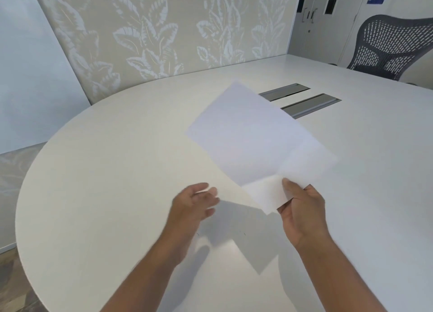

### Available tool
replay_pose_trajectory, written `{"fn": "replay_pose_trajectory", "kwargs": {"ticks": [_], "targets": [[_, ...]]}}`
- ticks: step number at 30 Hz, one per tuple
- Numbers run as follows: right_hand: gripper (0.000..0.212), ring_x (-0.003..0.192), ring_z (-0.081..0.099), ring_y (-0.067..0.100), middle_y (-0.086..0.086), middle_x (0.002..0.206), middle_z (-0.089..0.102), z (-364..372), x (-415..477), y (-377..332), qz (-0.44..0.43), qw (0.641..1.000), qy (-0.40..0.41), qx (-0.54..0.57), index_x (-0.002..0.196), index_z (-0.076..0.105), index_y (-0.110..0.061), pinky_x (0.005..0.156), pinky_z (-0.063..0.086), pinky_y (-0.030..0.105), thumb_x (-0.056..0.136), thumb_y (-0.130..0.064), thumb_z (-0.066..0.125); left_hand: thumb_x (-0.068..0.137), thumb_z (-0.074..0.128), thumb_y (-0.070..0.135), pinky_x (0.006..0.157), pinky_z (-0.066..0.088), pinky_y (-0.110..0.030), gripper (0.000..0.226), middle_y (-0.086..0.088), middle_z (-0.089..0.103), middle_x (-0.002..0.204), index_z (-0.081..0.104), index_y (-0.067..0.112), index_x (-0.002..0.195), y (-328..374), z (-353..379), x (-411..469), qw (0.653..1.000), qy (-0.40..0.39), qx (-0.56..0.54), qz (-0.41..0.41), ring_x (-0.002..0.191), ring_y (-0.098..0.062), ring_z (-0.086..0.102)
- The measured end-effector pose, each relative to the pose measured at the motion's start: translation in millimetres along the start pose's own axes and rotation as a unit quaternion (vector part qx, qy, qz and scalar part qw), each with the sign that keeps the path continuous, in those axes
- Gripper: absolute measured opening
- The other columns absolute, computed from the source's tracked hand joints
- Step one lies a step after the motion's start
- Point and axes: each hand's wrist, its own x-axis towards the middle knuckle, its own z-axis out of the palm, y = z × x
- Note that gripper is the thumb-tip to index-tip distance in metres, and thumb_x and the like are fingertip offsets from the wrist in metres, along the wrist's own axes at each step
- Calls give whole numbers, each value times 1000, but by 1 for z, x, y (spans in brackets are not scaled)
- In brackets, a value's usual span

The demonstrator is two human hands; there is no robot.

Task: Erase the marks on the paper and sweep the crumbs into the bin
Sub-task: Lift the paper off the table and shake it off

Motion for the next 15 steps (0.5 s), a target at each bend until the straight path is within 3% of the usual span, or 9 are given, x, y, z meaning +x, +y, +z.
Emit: {"fn": "replay_pose_trajectory", "kwargs": {"ticks": [5,8,11,15], "targets": [[22,110,74,27,10,117,78,10,-10,22,19,1000,-7,14,120,69,-4,83,62,38,101,-2,60,107,59,28,104,56,-43,33,-8,79,122,67,3,127,6,45,-5,991,-121,-43,-39,115,-26,74],[19,110,74,27,8,114,79,9,-10,30,8,999,-23,-23,115,72,-7,92,59,41,100,-3,61,106,59,14,103,58,-47,21,-3,81,117,73,11,121,10,56,6,997,-73,-23,-15,110,-24,76],[17,109,73,25,5,112,79,2,-3,29,-50,995,2,-89,115,71,-11,99,58,46,98,-10,68,103,58,3,100,60,-47,27,0,81,116,74,16,120,10,55,21,999,-44,5,-14,109,-24,76],[53,132,55,8,-11,141,57,-5,-9,13,-197,951,59,-233,147,49,-16,108,47,32,98,-15,69,101,58,0,93,63,-44,28,-3,81,114,74,15,119,13,44,41,997,-49,35,-36,106,-24,78]]}}
